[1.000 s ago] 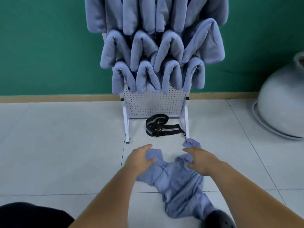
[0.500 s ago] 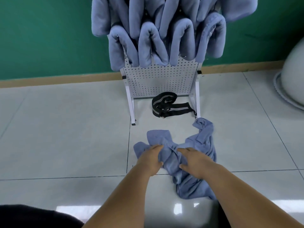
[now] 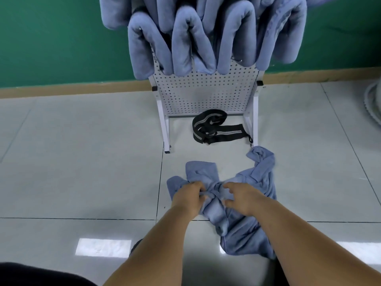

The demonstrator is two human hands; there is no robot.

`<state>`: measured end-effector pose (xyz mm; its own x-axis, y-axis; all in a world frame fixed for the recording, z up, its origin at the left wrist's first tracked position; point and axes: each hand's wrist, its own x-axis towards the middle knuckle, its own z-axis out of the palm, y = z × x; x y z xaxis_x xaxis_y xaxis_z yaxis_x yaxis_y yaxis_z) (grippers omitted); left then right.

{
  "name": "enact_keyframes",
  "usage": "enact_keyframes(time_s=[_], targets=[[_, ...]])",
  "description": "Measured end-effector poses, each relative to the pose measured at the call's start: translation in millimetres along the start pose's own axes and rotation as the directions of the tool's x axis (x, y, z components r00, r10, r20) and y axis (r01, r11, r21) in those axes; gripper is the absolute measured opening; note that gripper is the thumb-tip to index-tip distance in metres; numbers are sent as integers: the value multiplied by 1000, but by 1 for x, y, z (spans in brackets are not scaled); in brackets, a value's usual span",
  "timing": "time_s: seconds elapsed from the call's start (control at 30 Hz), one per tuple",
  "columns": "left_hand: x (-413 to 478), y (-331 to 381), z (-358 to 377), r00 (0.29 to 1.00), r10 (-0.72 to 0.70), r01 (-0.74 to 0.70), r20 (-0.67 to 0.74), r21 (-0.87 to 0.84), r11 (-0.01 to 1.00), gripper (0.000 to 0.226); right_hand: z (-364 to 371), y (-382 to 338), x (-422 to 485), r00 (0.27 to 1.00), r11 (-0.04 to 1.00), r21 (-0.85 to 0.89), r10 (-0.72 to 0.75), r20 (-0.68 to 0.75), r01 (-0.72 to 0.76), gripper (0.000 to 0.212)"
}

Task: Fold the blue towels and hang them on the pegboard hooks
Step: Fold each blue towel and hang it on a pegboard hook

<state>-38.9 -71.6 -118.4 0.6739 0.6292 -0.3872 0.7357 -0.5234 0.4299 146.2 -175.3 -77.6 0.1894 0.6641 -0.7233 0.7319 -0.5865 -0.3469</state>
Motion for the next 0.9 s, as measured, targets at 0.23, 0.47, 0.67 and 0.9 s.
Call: enact_keyframes(time_s=[0.23, 0.47, 0.67, 0.9], targets=[[-3, 27, -77, 983, -43, -2, -181, -243, 970, 10, -20, -32, -7, 978, 983, 82, -150, -142, 163, 47], [-8, 50, -158, 949, 126, -192, -289, -211, 958, 17, -48, -66, -38, 866, 949, 153, -175, -468, 274, 28], [-30, 68, -235, 918, 199, -219, -344, -22, 975, 10, -108, -81, -84, 739, 886, 166, -243, -629, 433, 6], [-76, 99, -316, 847, 252, -319, -468, -68, 945, 15, -189, -110, -156, 618, 845, 36, -360, -699, 533, 7]])
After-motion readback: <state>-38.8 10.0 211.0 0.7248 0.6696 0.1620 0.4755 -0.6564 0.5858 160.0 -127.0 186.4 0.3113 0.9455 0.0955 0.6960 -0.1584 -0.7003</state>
